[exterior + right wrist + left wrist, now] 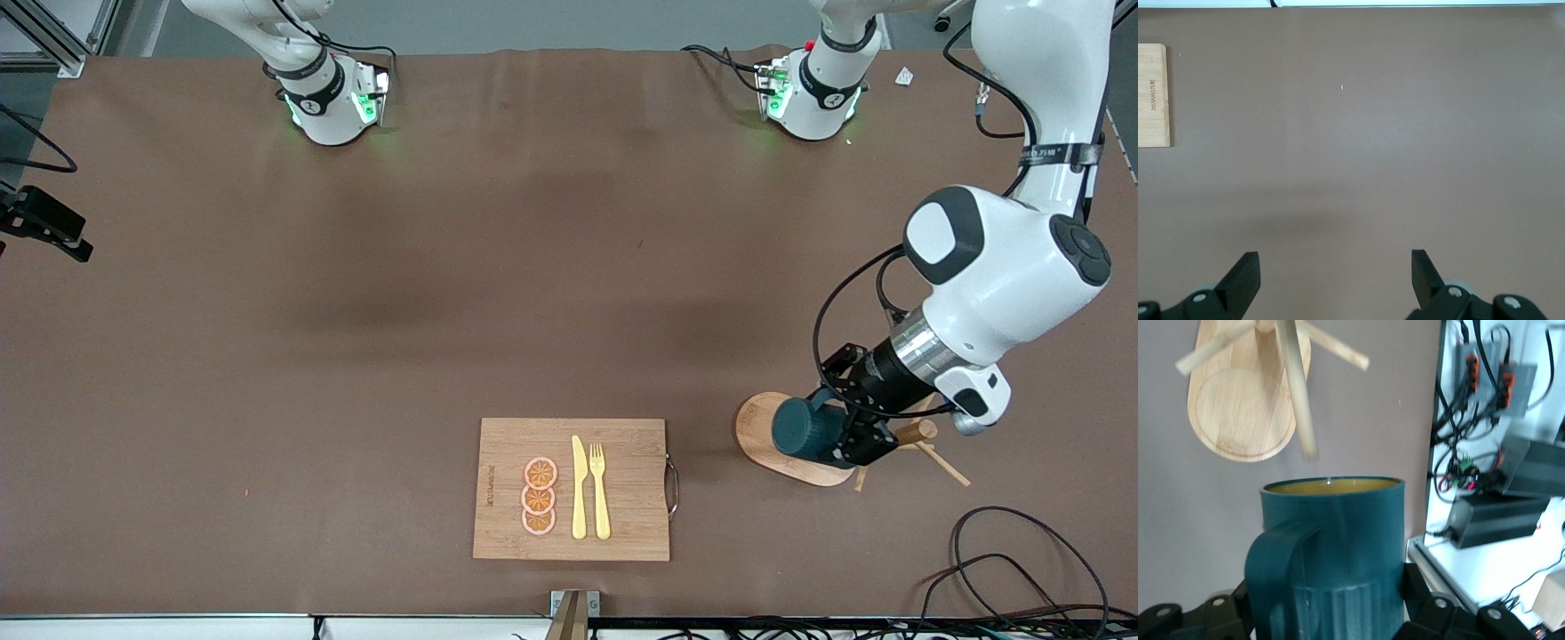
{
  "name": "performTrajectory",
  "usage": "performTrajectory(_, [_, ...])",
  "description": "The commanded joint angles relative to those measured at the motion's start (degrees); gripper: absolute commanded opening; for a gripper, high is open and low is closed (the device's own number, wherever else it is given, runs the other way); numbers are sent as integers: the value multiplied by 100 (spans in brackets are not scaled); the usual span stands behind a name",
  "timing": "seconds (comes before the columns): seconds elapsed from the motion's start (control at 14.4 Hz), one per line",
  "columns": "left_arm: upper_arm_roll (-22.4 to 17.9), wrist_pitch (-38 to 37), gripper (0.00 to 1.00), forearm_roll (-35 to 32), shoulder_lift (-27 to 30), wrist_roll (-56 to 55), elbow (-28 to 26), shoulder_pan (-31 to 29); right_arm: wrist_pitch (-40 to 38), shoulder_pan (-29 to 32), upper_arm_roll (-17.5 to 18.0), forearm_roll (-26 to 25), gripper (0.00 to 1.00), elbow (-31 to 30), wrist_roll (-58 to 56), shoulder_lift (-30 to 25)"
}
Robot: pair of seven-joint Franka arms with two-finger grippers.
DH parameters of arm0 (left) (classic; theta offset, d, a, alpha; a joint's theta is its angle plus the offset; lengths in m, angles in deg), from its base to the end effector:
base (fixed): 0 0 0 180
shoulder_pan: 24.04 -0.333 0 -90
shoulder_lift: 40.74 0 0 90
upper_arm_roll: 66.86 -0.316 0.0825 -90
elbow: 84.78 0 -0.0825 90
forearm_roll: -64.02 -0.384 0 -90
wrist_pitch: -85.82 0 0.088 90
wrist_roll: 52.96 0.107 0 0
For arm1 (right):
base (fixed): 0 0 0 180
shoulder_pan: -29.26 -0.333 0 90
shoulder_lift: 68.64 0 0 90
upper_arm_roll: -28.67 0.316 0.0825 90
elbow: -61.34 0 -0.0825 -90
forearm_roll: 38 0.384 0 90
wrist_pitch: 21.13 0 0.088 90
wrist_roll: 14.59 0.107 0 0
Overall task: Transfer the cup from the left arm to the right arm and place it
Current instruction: 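Lift the teal mug off the stand and carry it to mid-table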
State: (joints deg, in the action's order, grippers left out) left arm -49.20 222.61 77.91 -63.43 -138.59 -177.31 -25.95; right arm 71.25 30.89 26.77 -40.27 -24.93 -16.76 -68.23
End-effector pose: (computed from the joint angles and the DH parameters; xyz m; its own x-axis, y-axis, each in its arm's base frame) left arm 0.6807 -0.1638 0.4481 0.2101 0.9292 -0.3040 0.9266 -0.0900 0.3651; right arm 0.5602 -0.0386 0.6554 0.9950 -0.0218 0.0977 -0.0262 -0.9987 0.0435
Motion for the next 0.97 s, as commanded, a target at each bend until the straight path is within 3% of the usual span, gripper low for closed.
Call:
performTrajectory(0.0, [-34,-171,73,-473,54,-85,183,383,61,30,23,-72,100,-144,-47,-119])
performTrajectory(0.56, [-69,-373,72,-2959,-446,-155,438,1868,61,30,23,-72,100,-136,-47,-119])
performTrajectory(0.9, [-104,-373,72,-5146,-859,-383,438,2896,61,39,14,-63,100,-136,-47,-119])
